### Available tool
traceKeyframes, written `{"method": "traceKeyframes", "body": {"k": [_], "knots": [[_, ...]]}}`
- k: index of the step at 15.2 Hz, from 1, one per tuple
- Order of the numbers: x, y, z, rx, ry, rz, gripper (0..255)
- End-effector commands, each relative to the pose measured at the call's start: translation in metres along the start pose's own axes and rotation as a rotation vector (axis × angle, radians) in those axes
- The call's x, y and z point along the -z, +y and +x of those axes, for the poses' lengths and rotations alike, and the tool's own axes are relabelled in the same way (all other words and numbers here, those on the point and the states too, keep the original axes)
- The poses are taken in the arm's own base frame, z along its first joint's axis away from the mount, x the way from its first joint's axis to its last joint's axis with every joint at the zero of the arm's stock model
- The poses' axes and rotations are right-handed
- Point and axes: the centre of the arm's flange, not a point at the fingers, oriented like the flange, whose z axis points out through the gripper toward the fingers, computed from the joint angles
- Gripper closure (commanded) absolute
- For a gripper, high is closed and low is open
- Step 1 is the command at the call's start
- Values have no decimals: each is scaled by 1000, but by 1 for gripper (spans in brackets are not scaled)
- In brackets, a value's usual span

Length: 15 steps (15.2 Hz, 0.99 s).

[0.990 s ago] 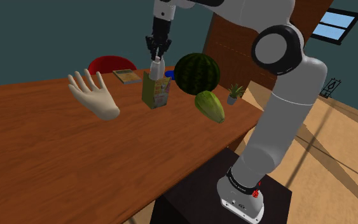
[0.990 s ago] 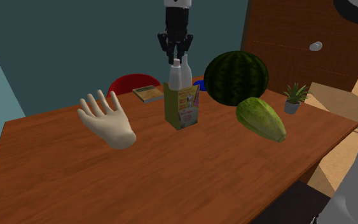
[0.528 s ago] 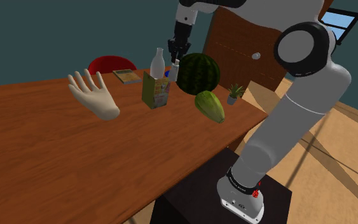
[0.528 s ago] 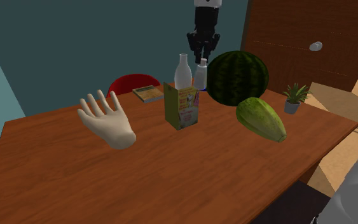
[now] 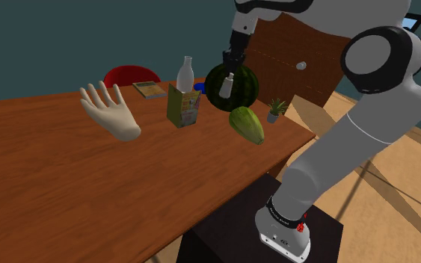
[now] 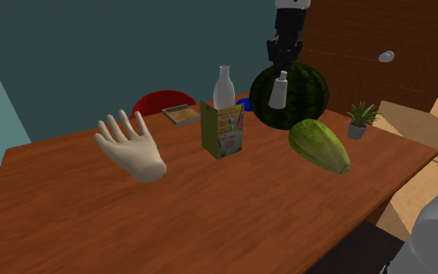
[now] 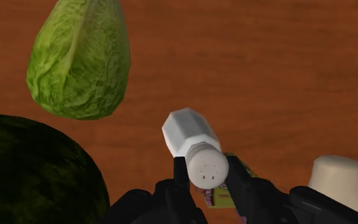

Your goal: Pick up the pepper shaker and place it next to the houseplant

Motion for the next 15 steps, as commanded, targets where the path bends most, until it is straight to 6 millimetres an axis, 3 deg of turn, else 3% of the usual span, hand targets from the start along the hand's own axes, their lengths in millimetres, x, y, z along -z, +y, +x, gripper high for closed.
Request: {"method": "traceKeyframes", "body": {"k": [1,15], "knots": [[3,21,-16,1,0,1,255],[13,174,-119,1,0,1,255]]}}
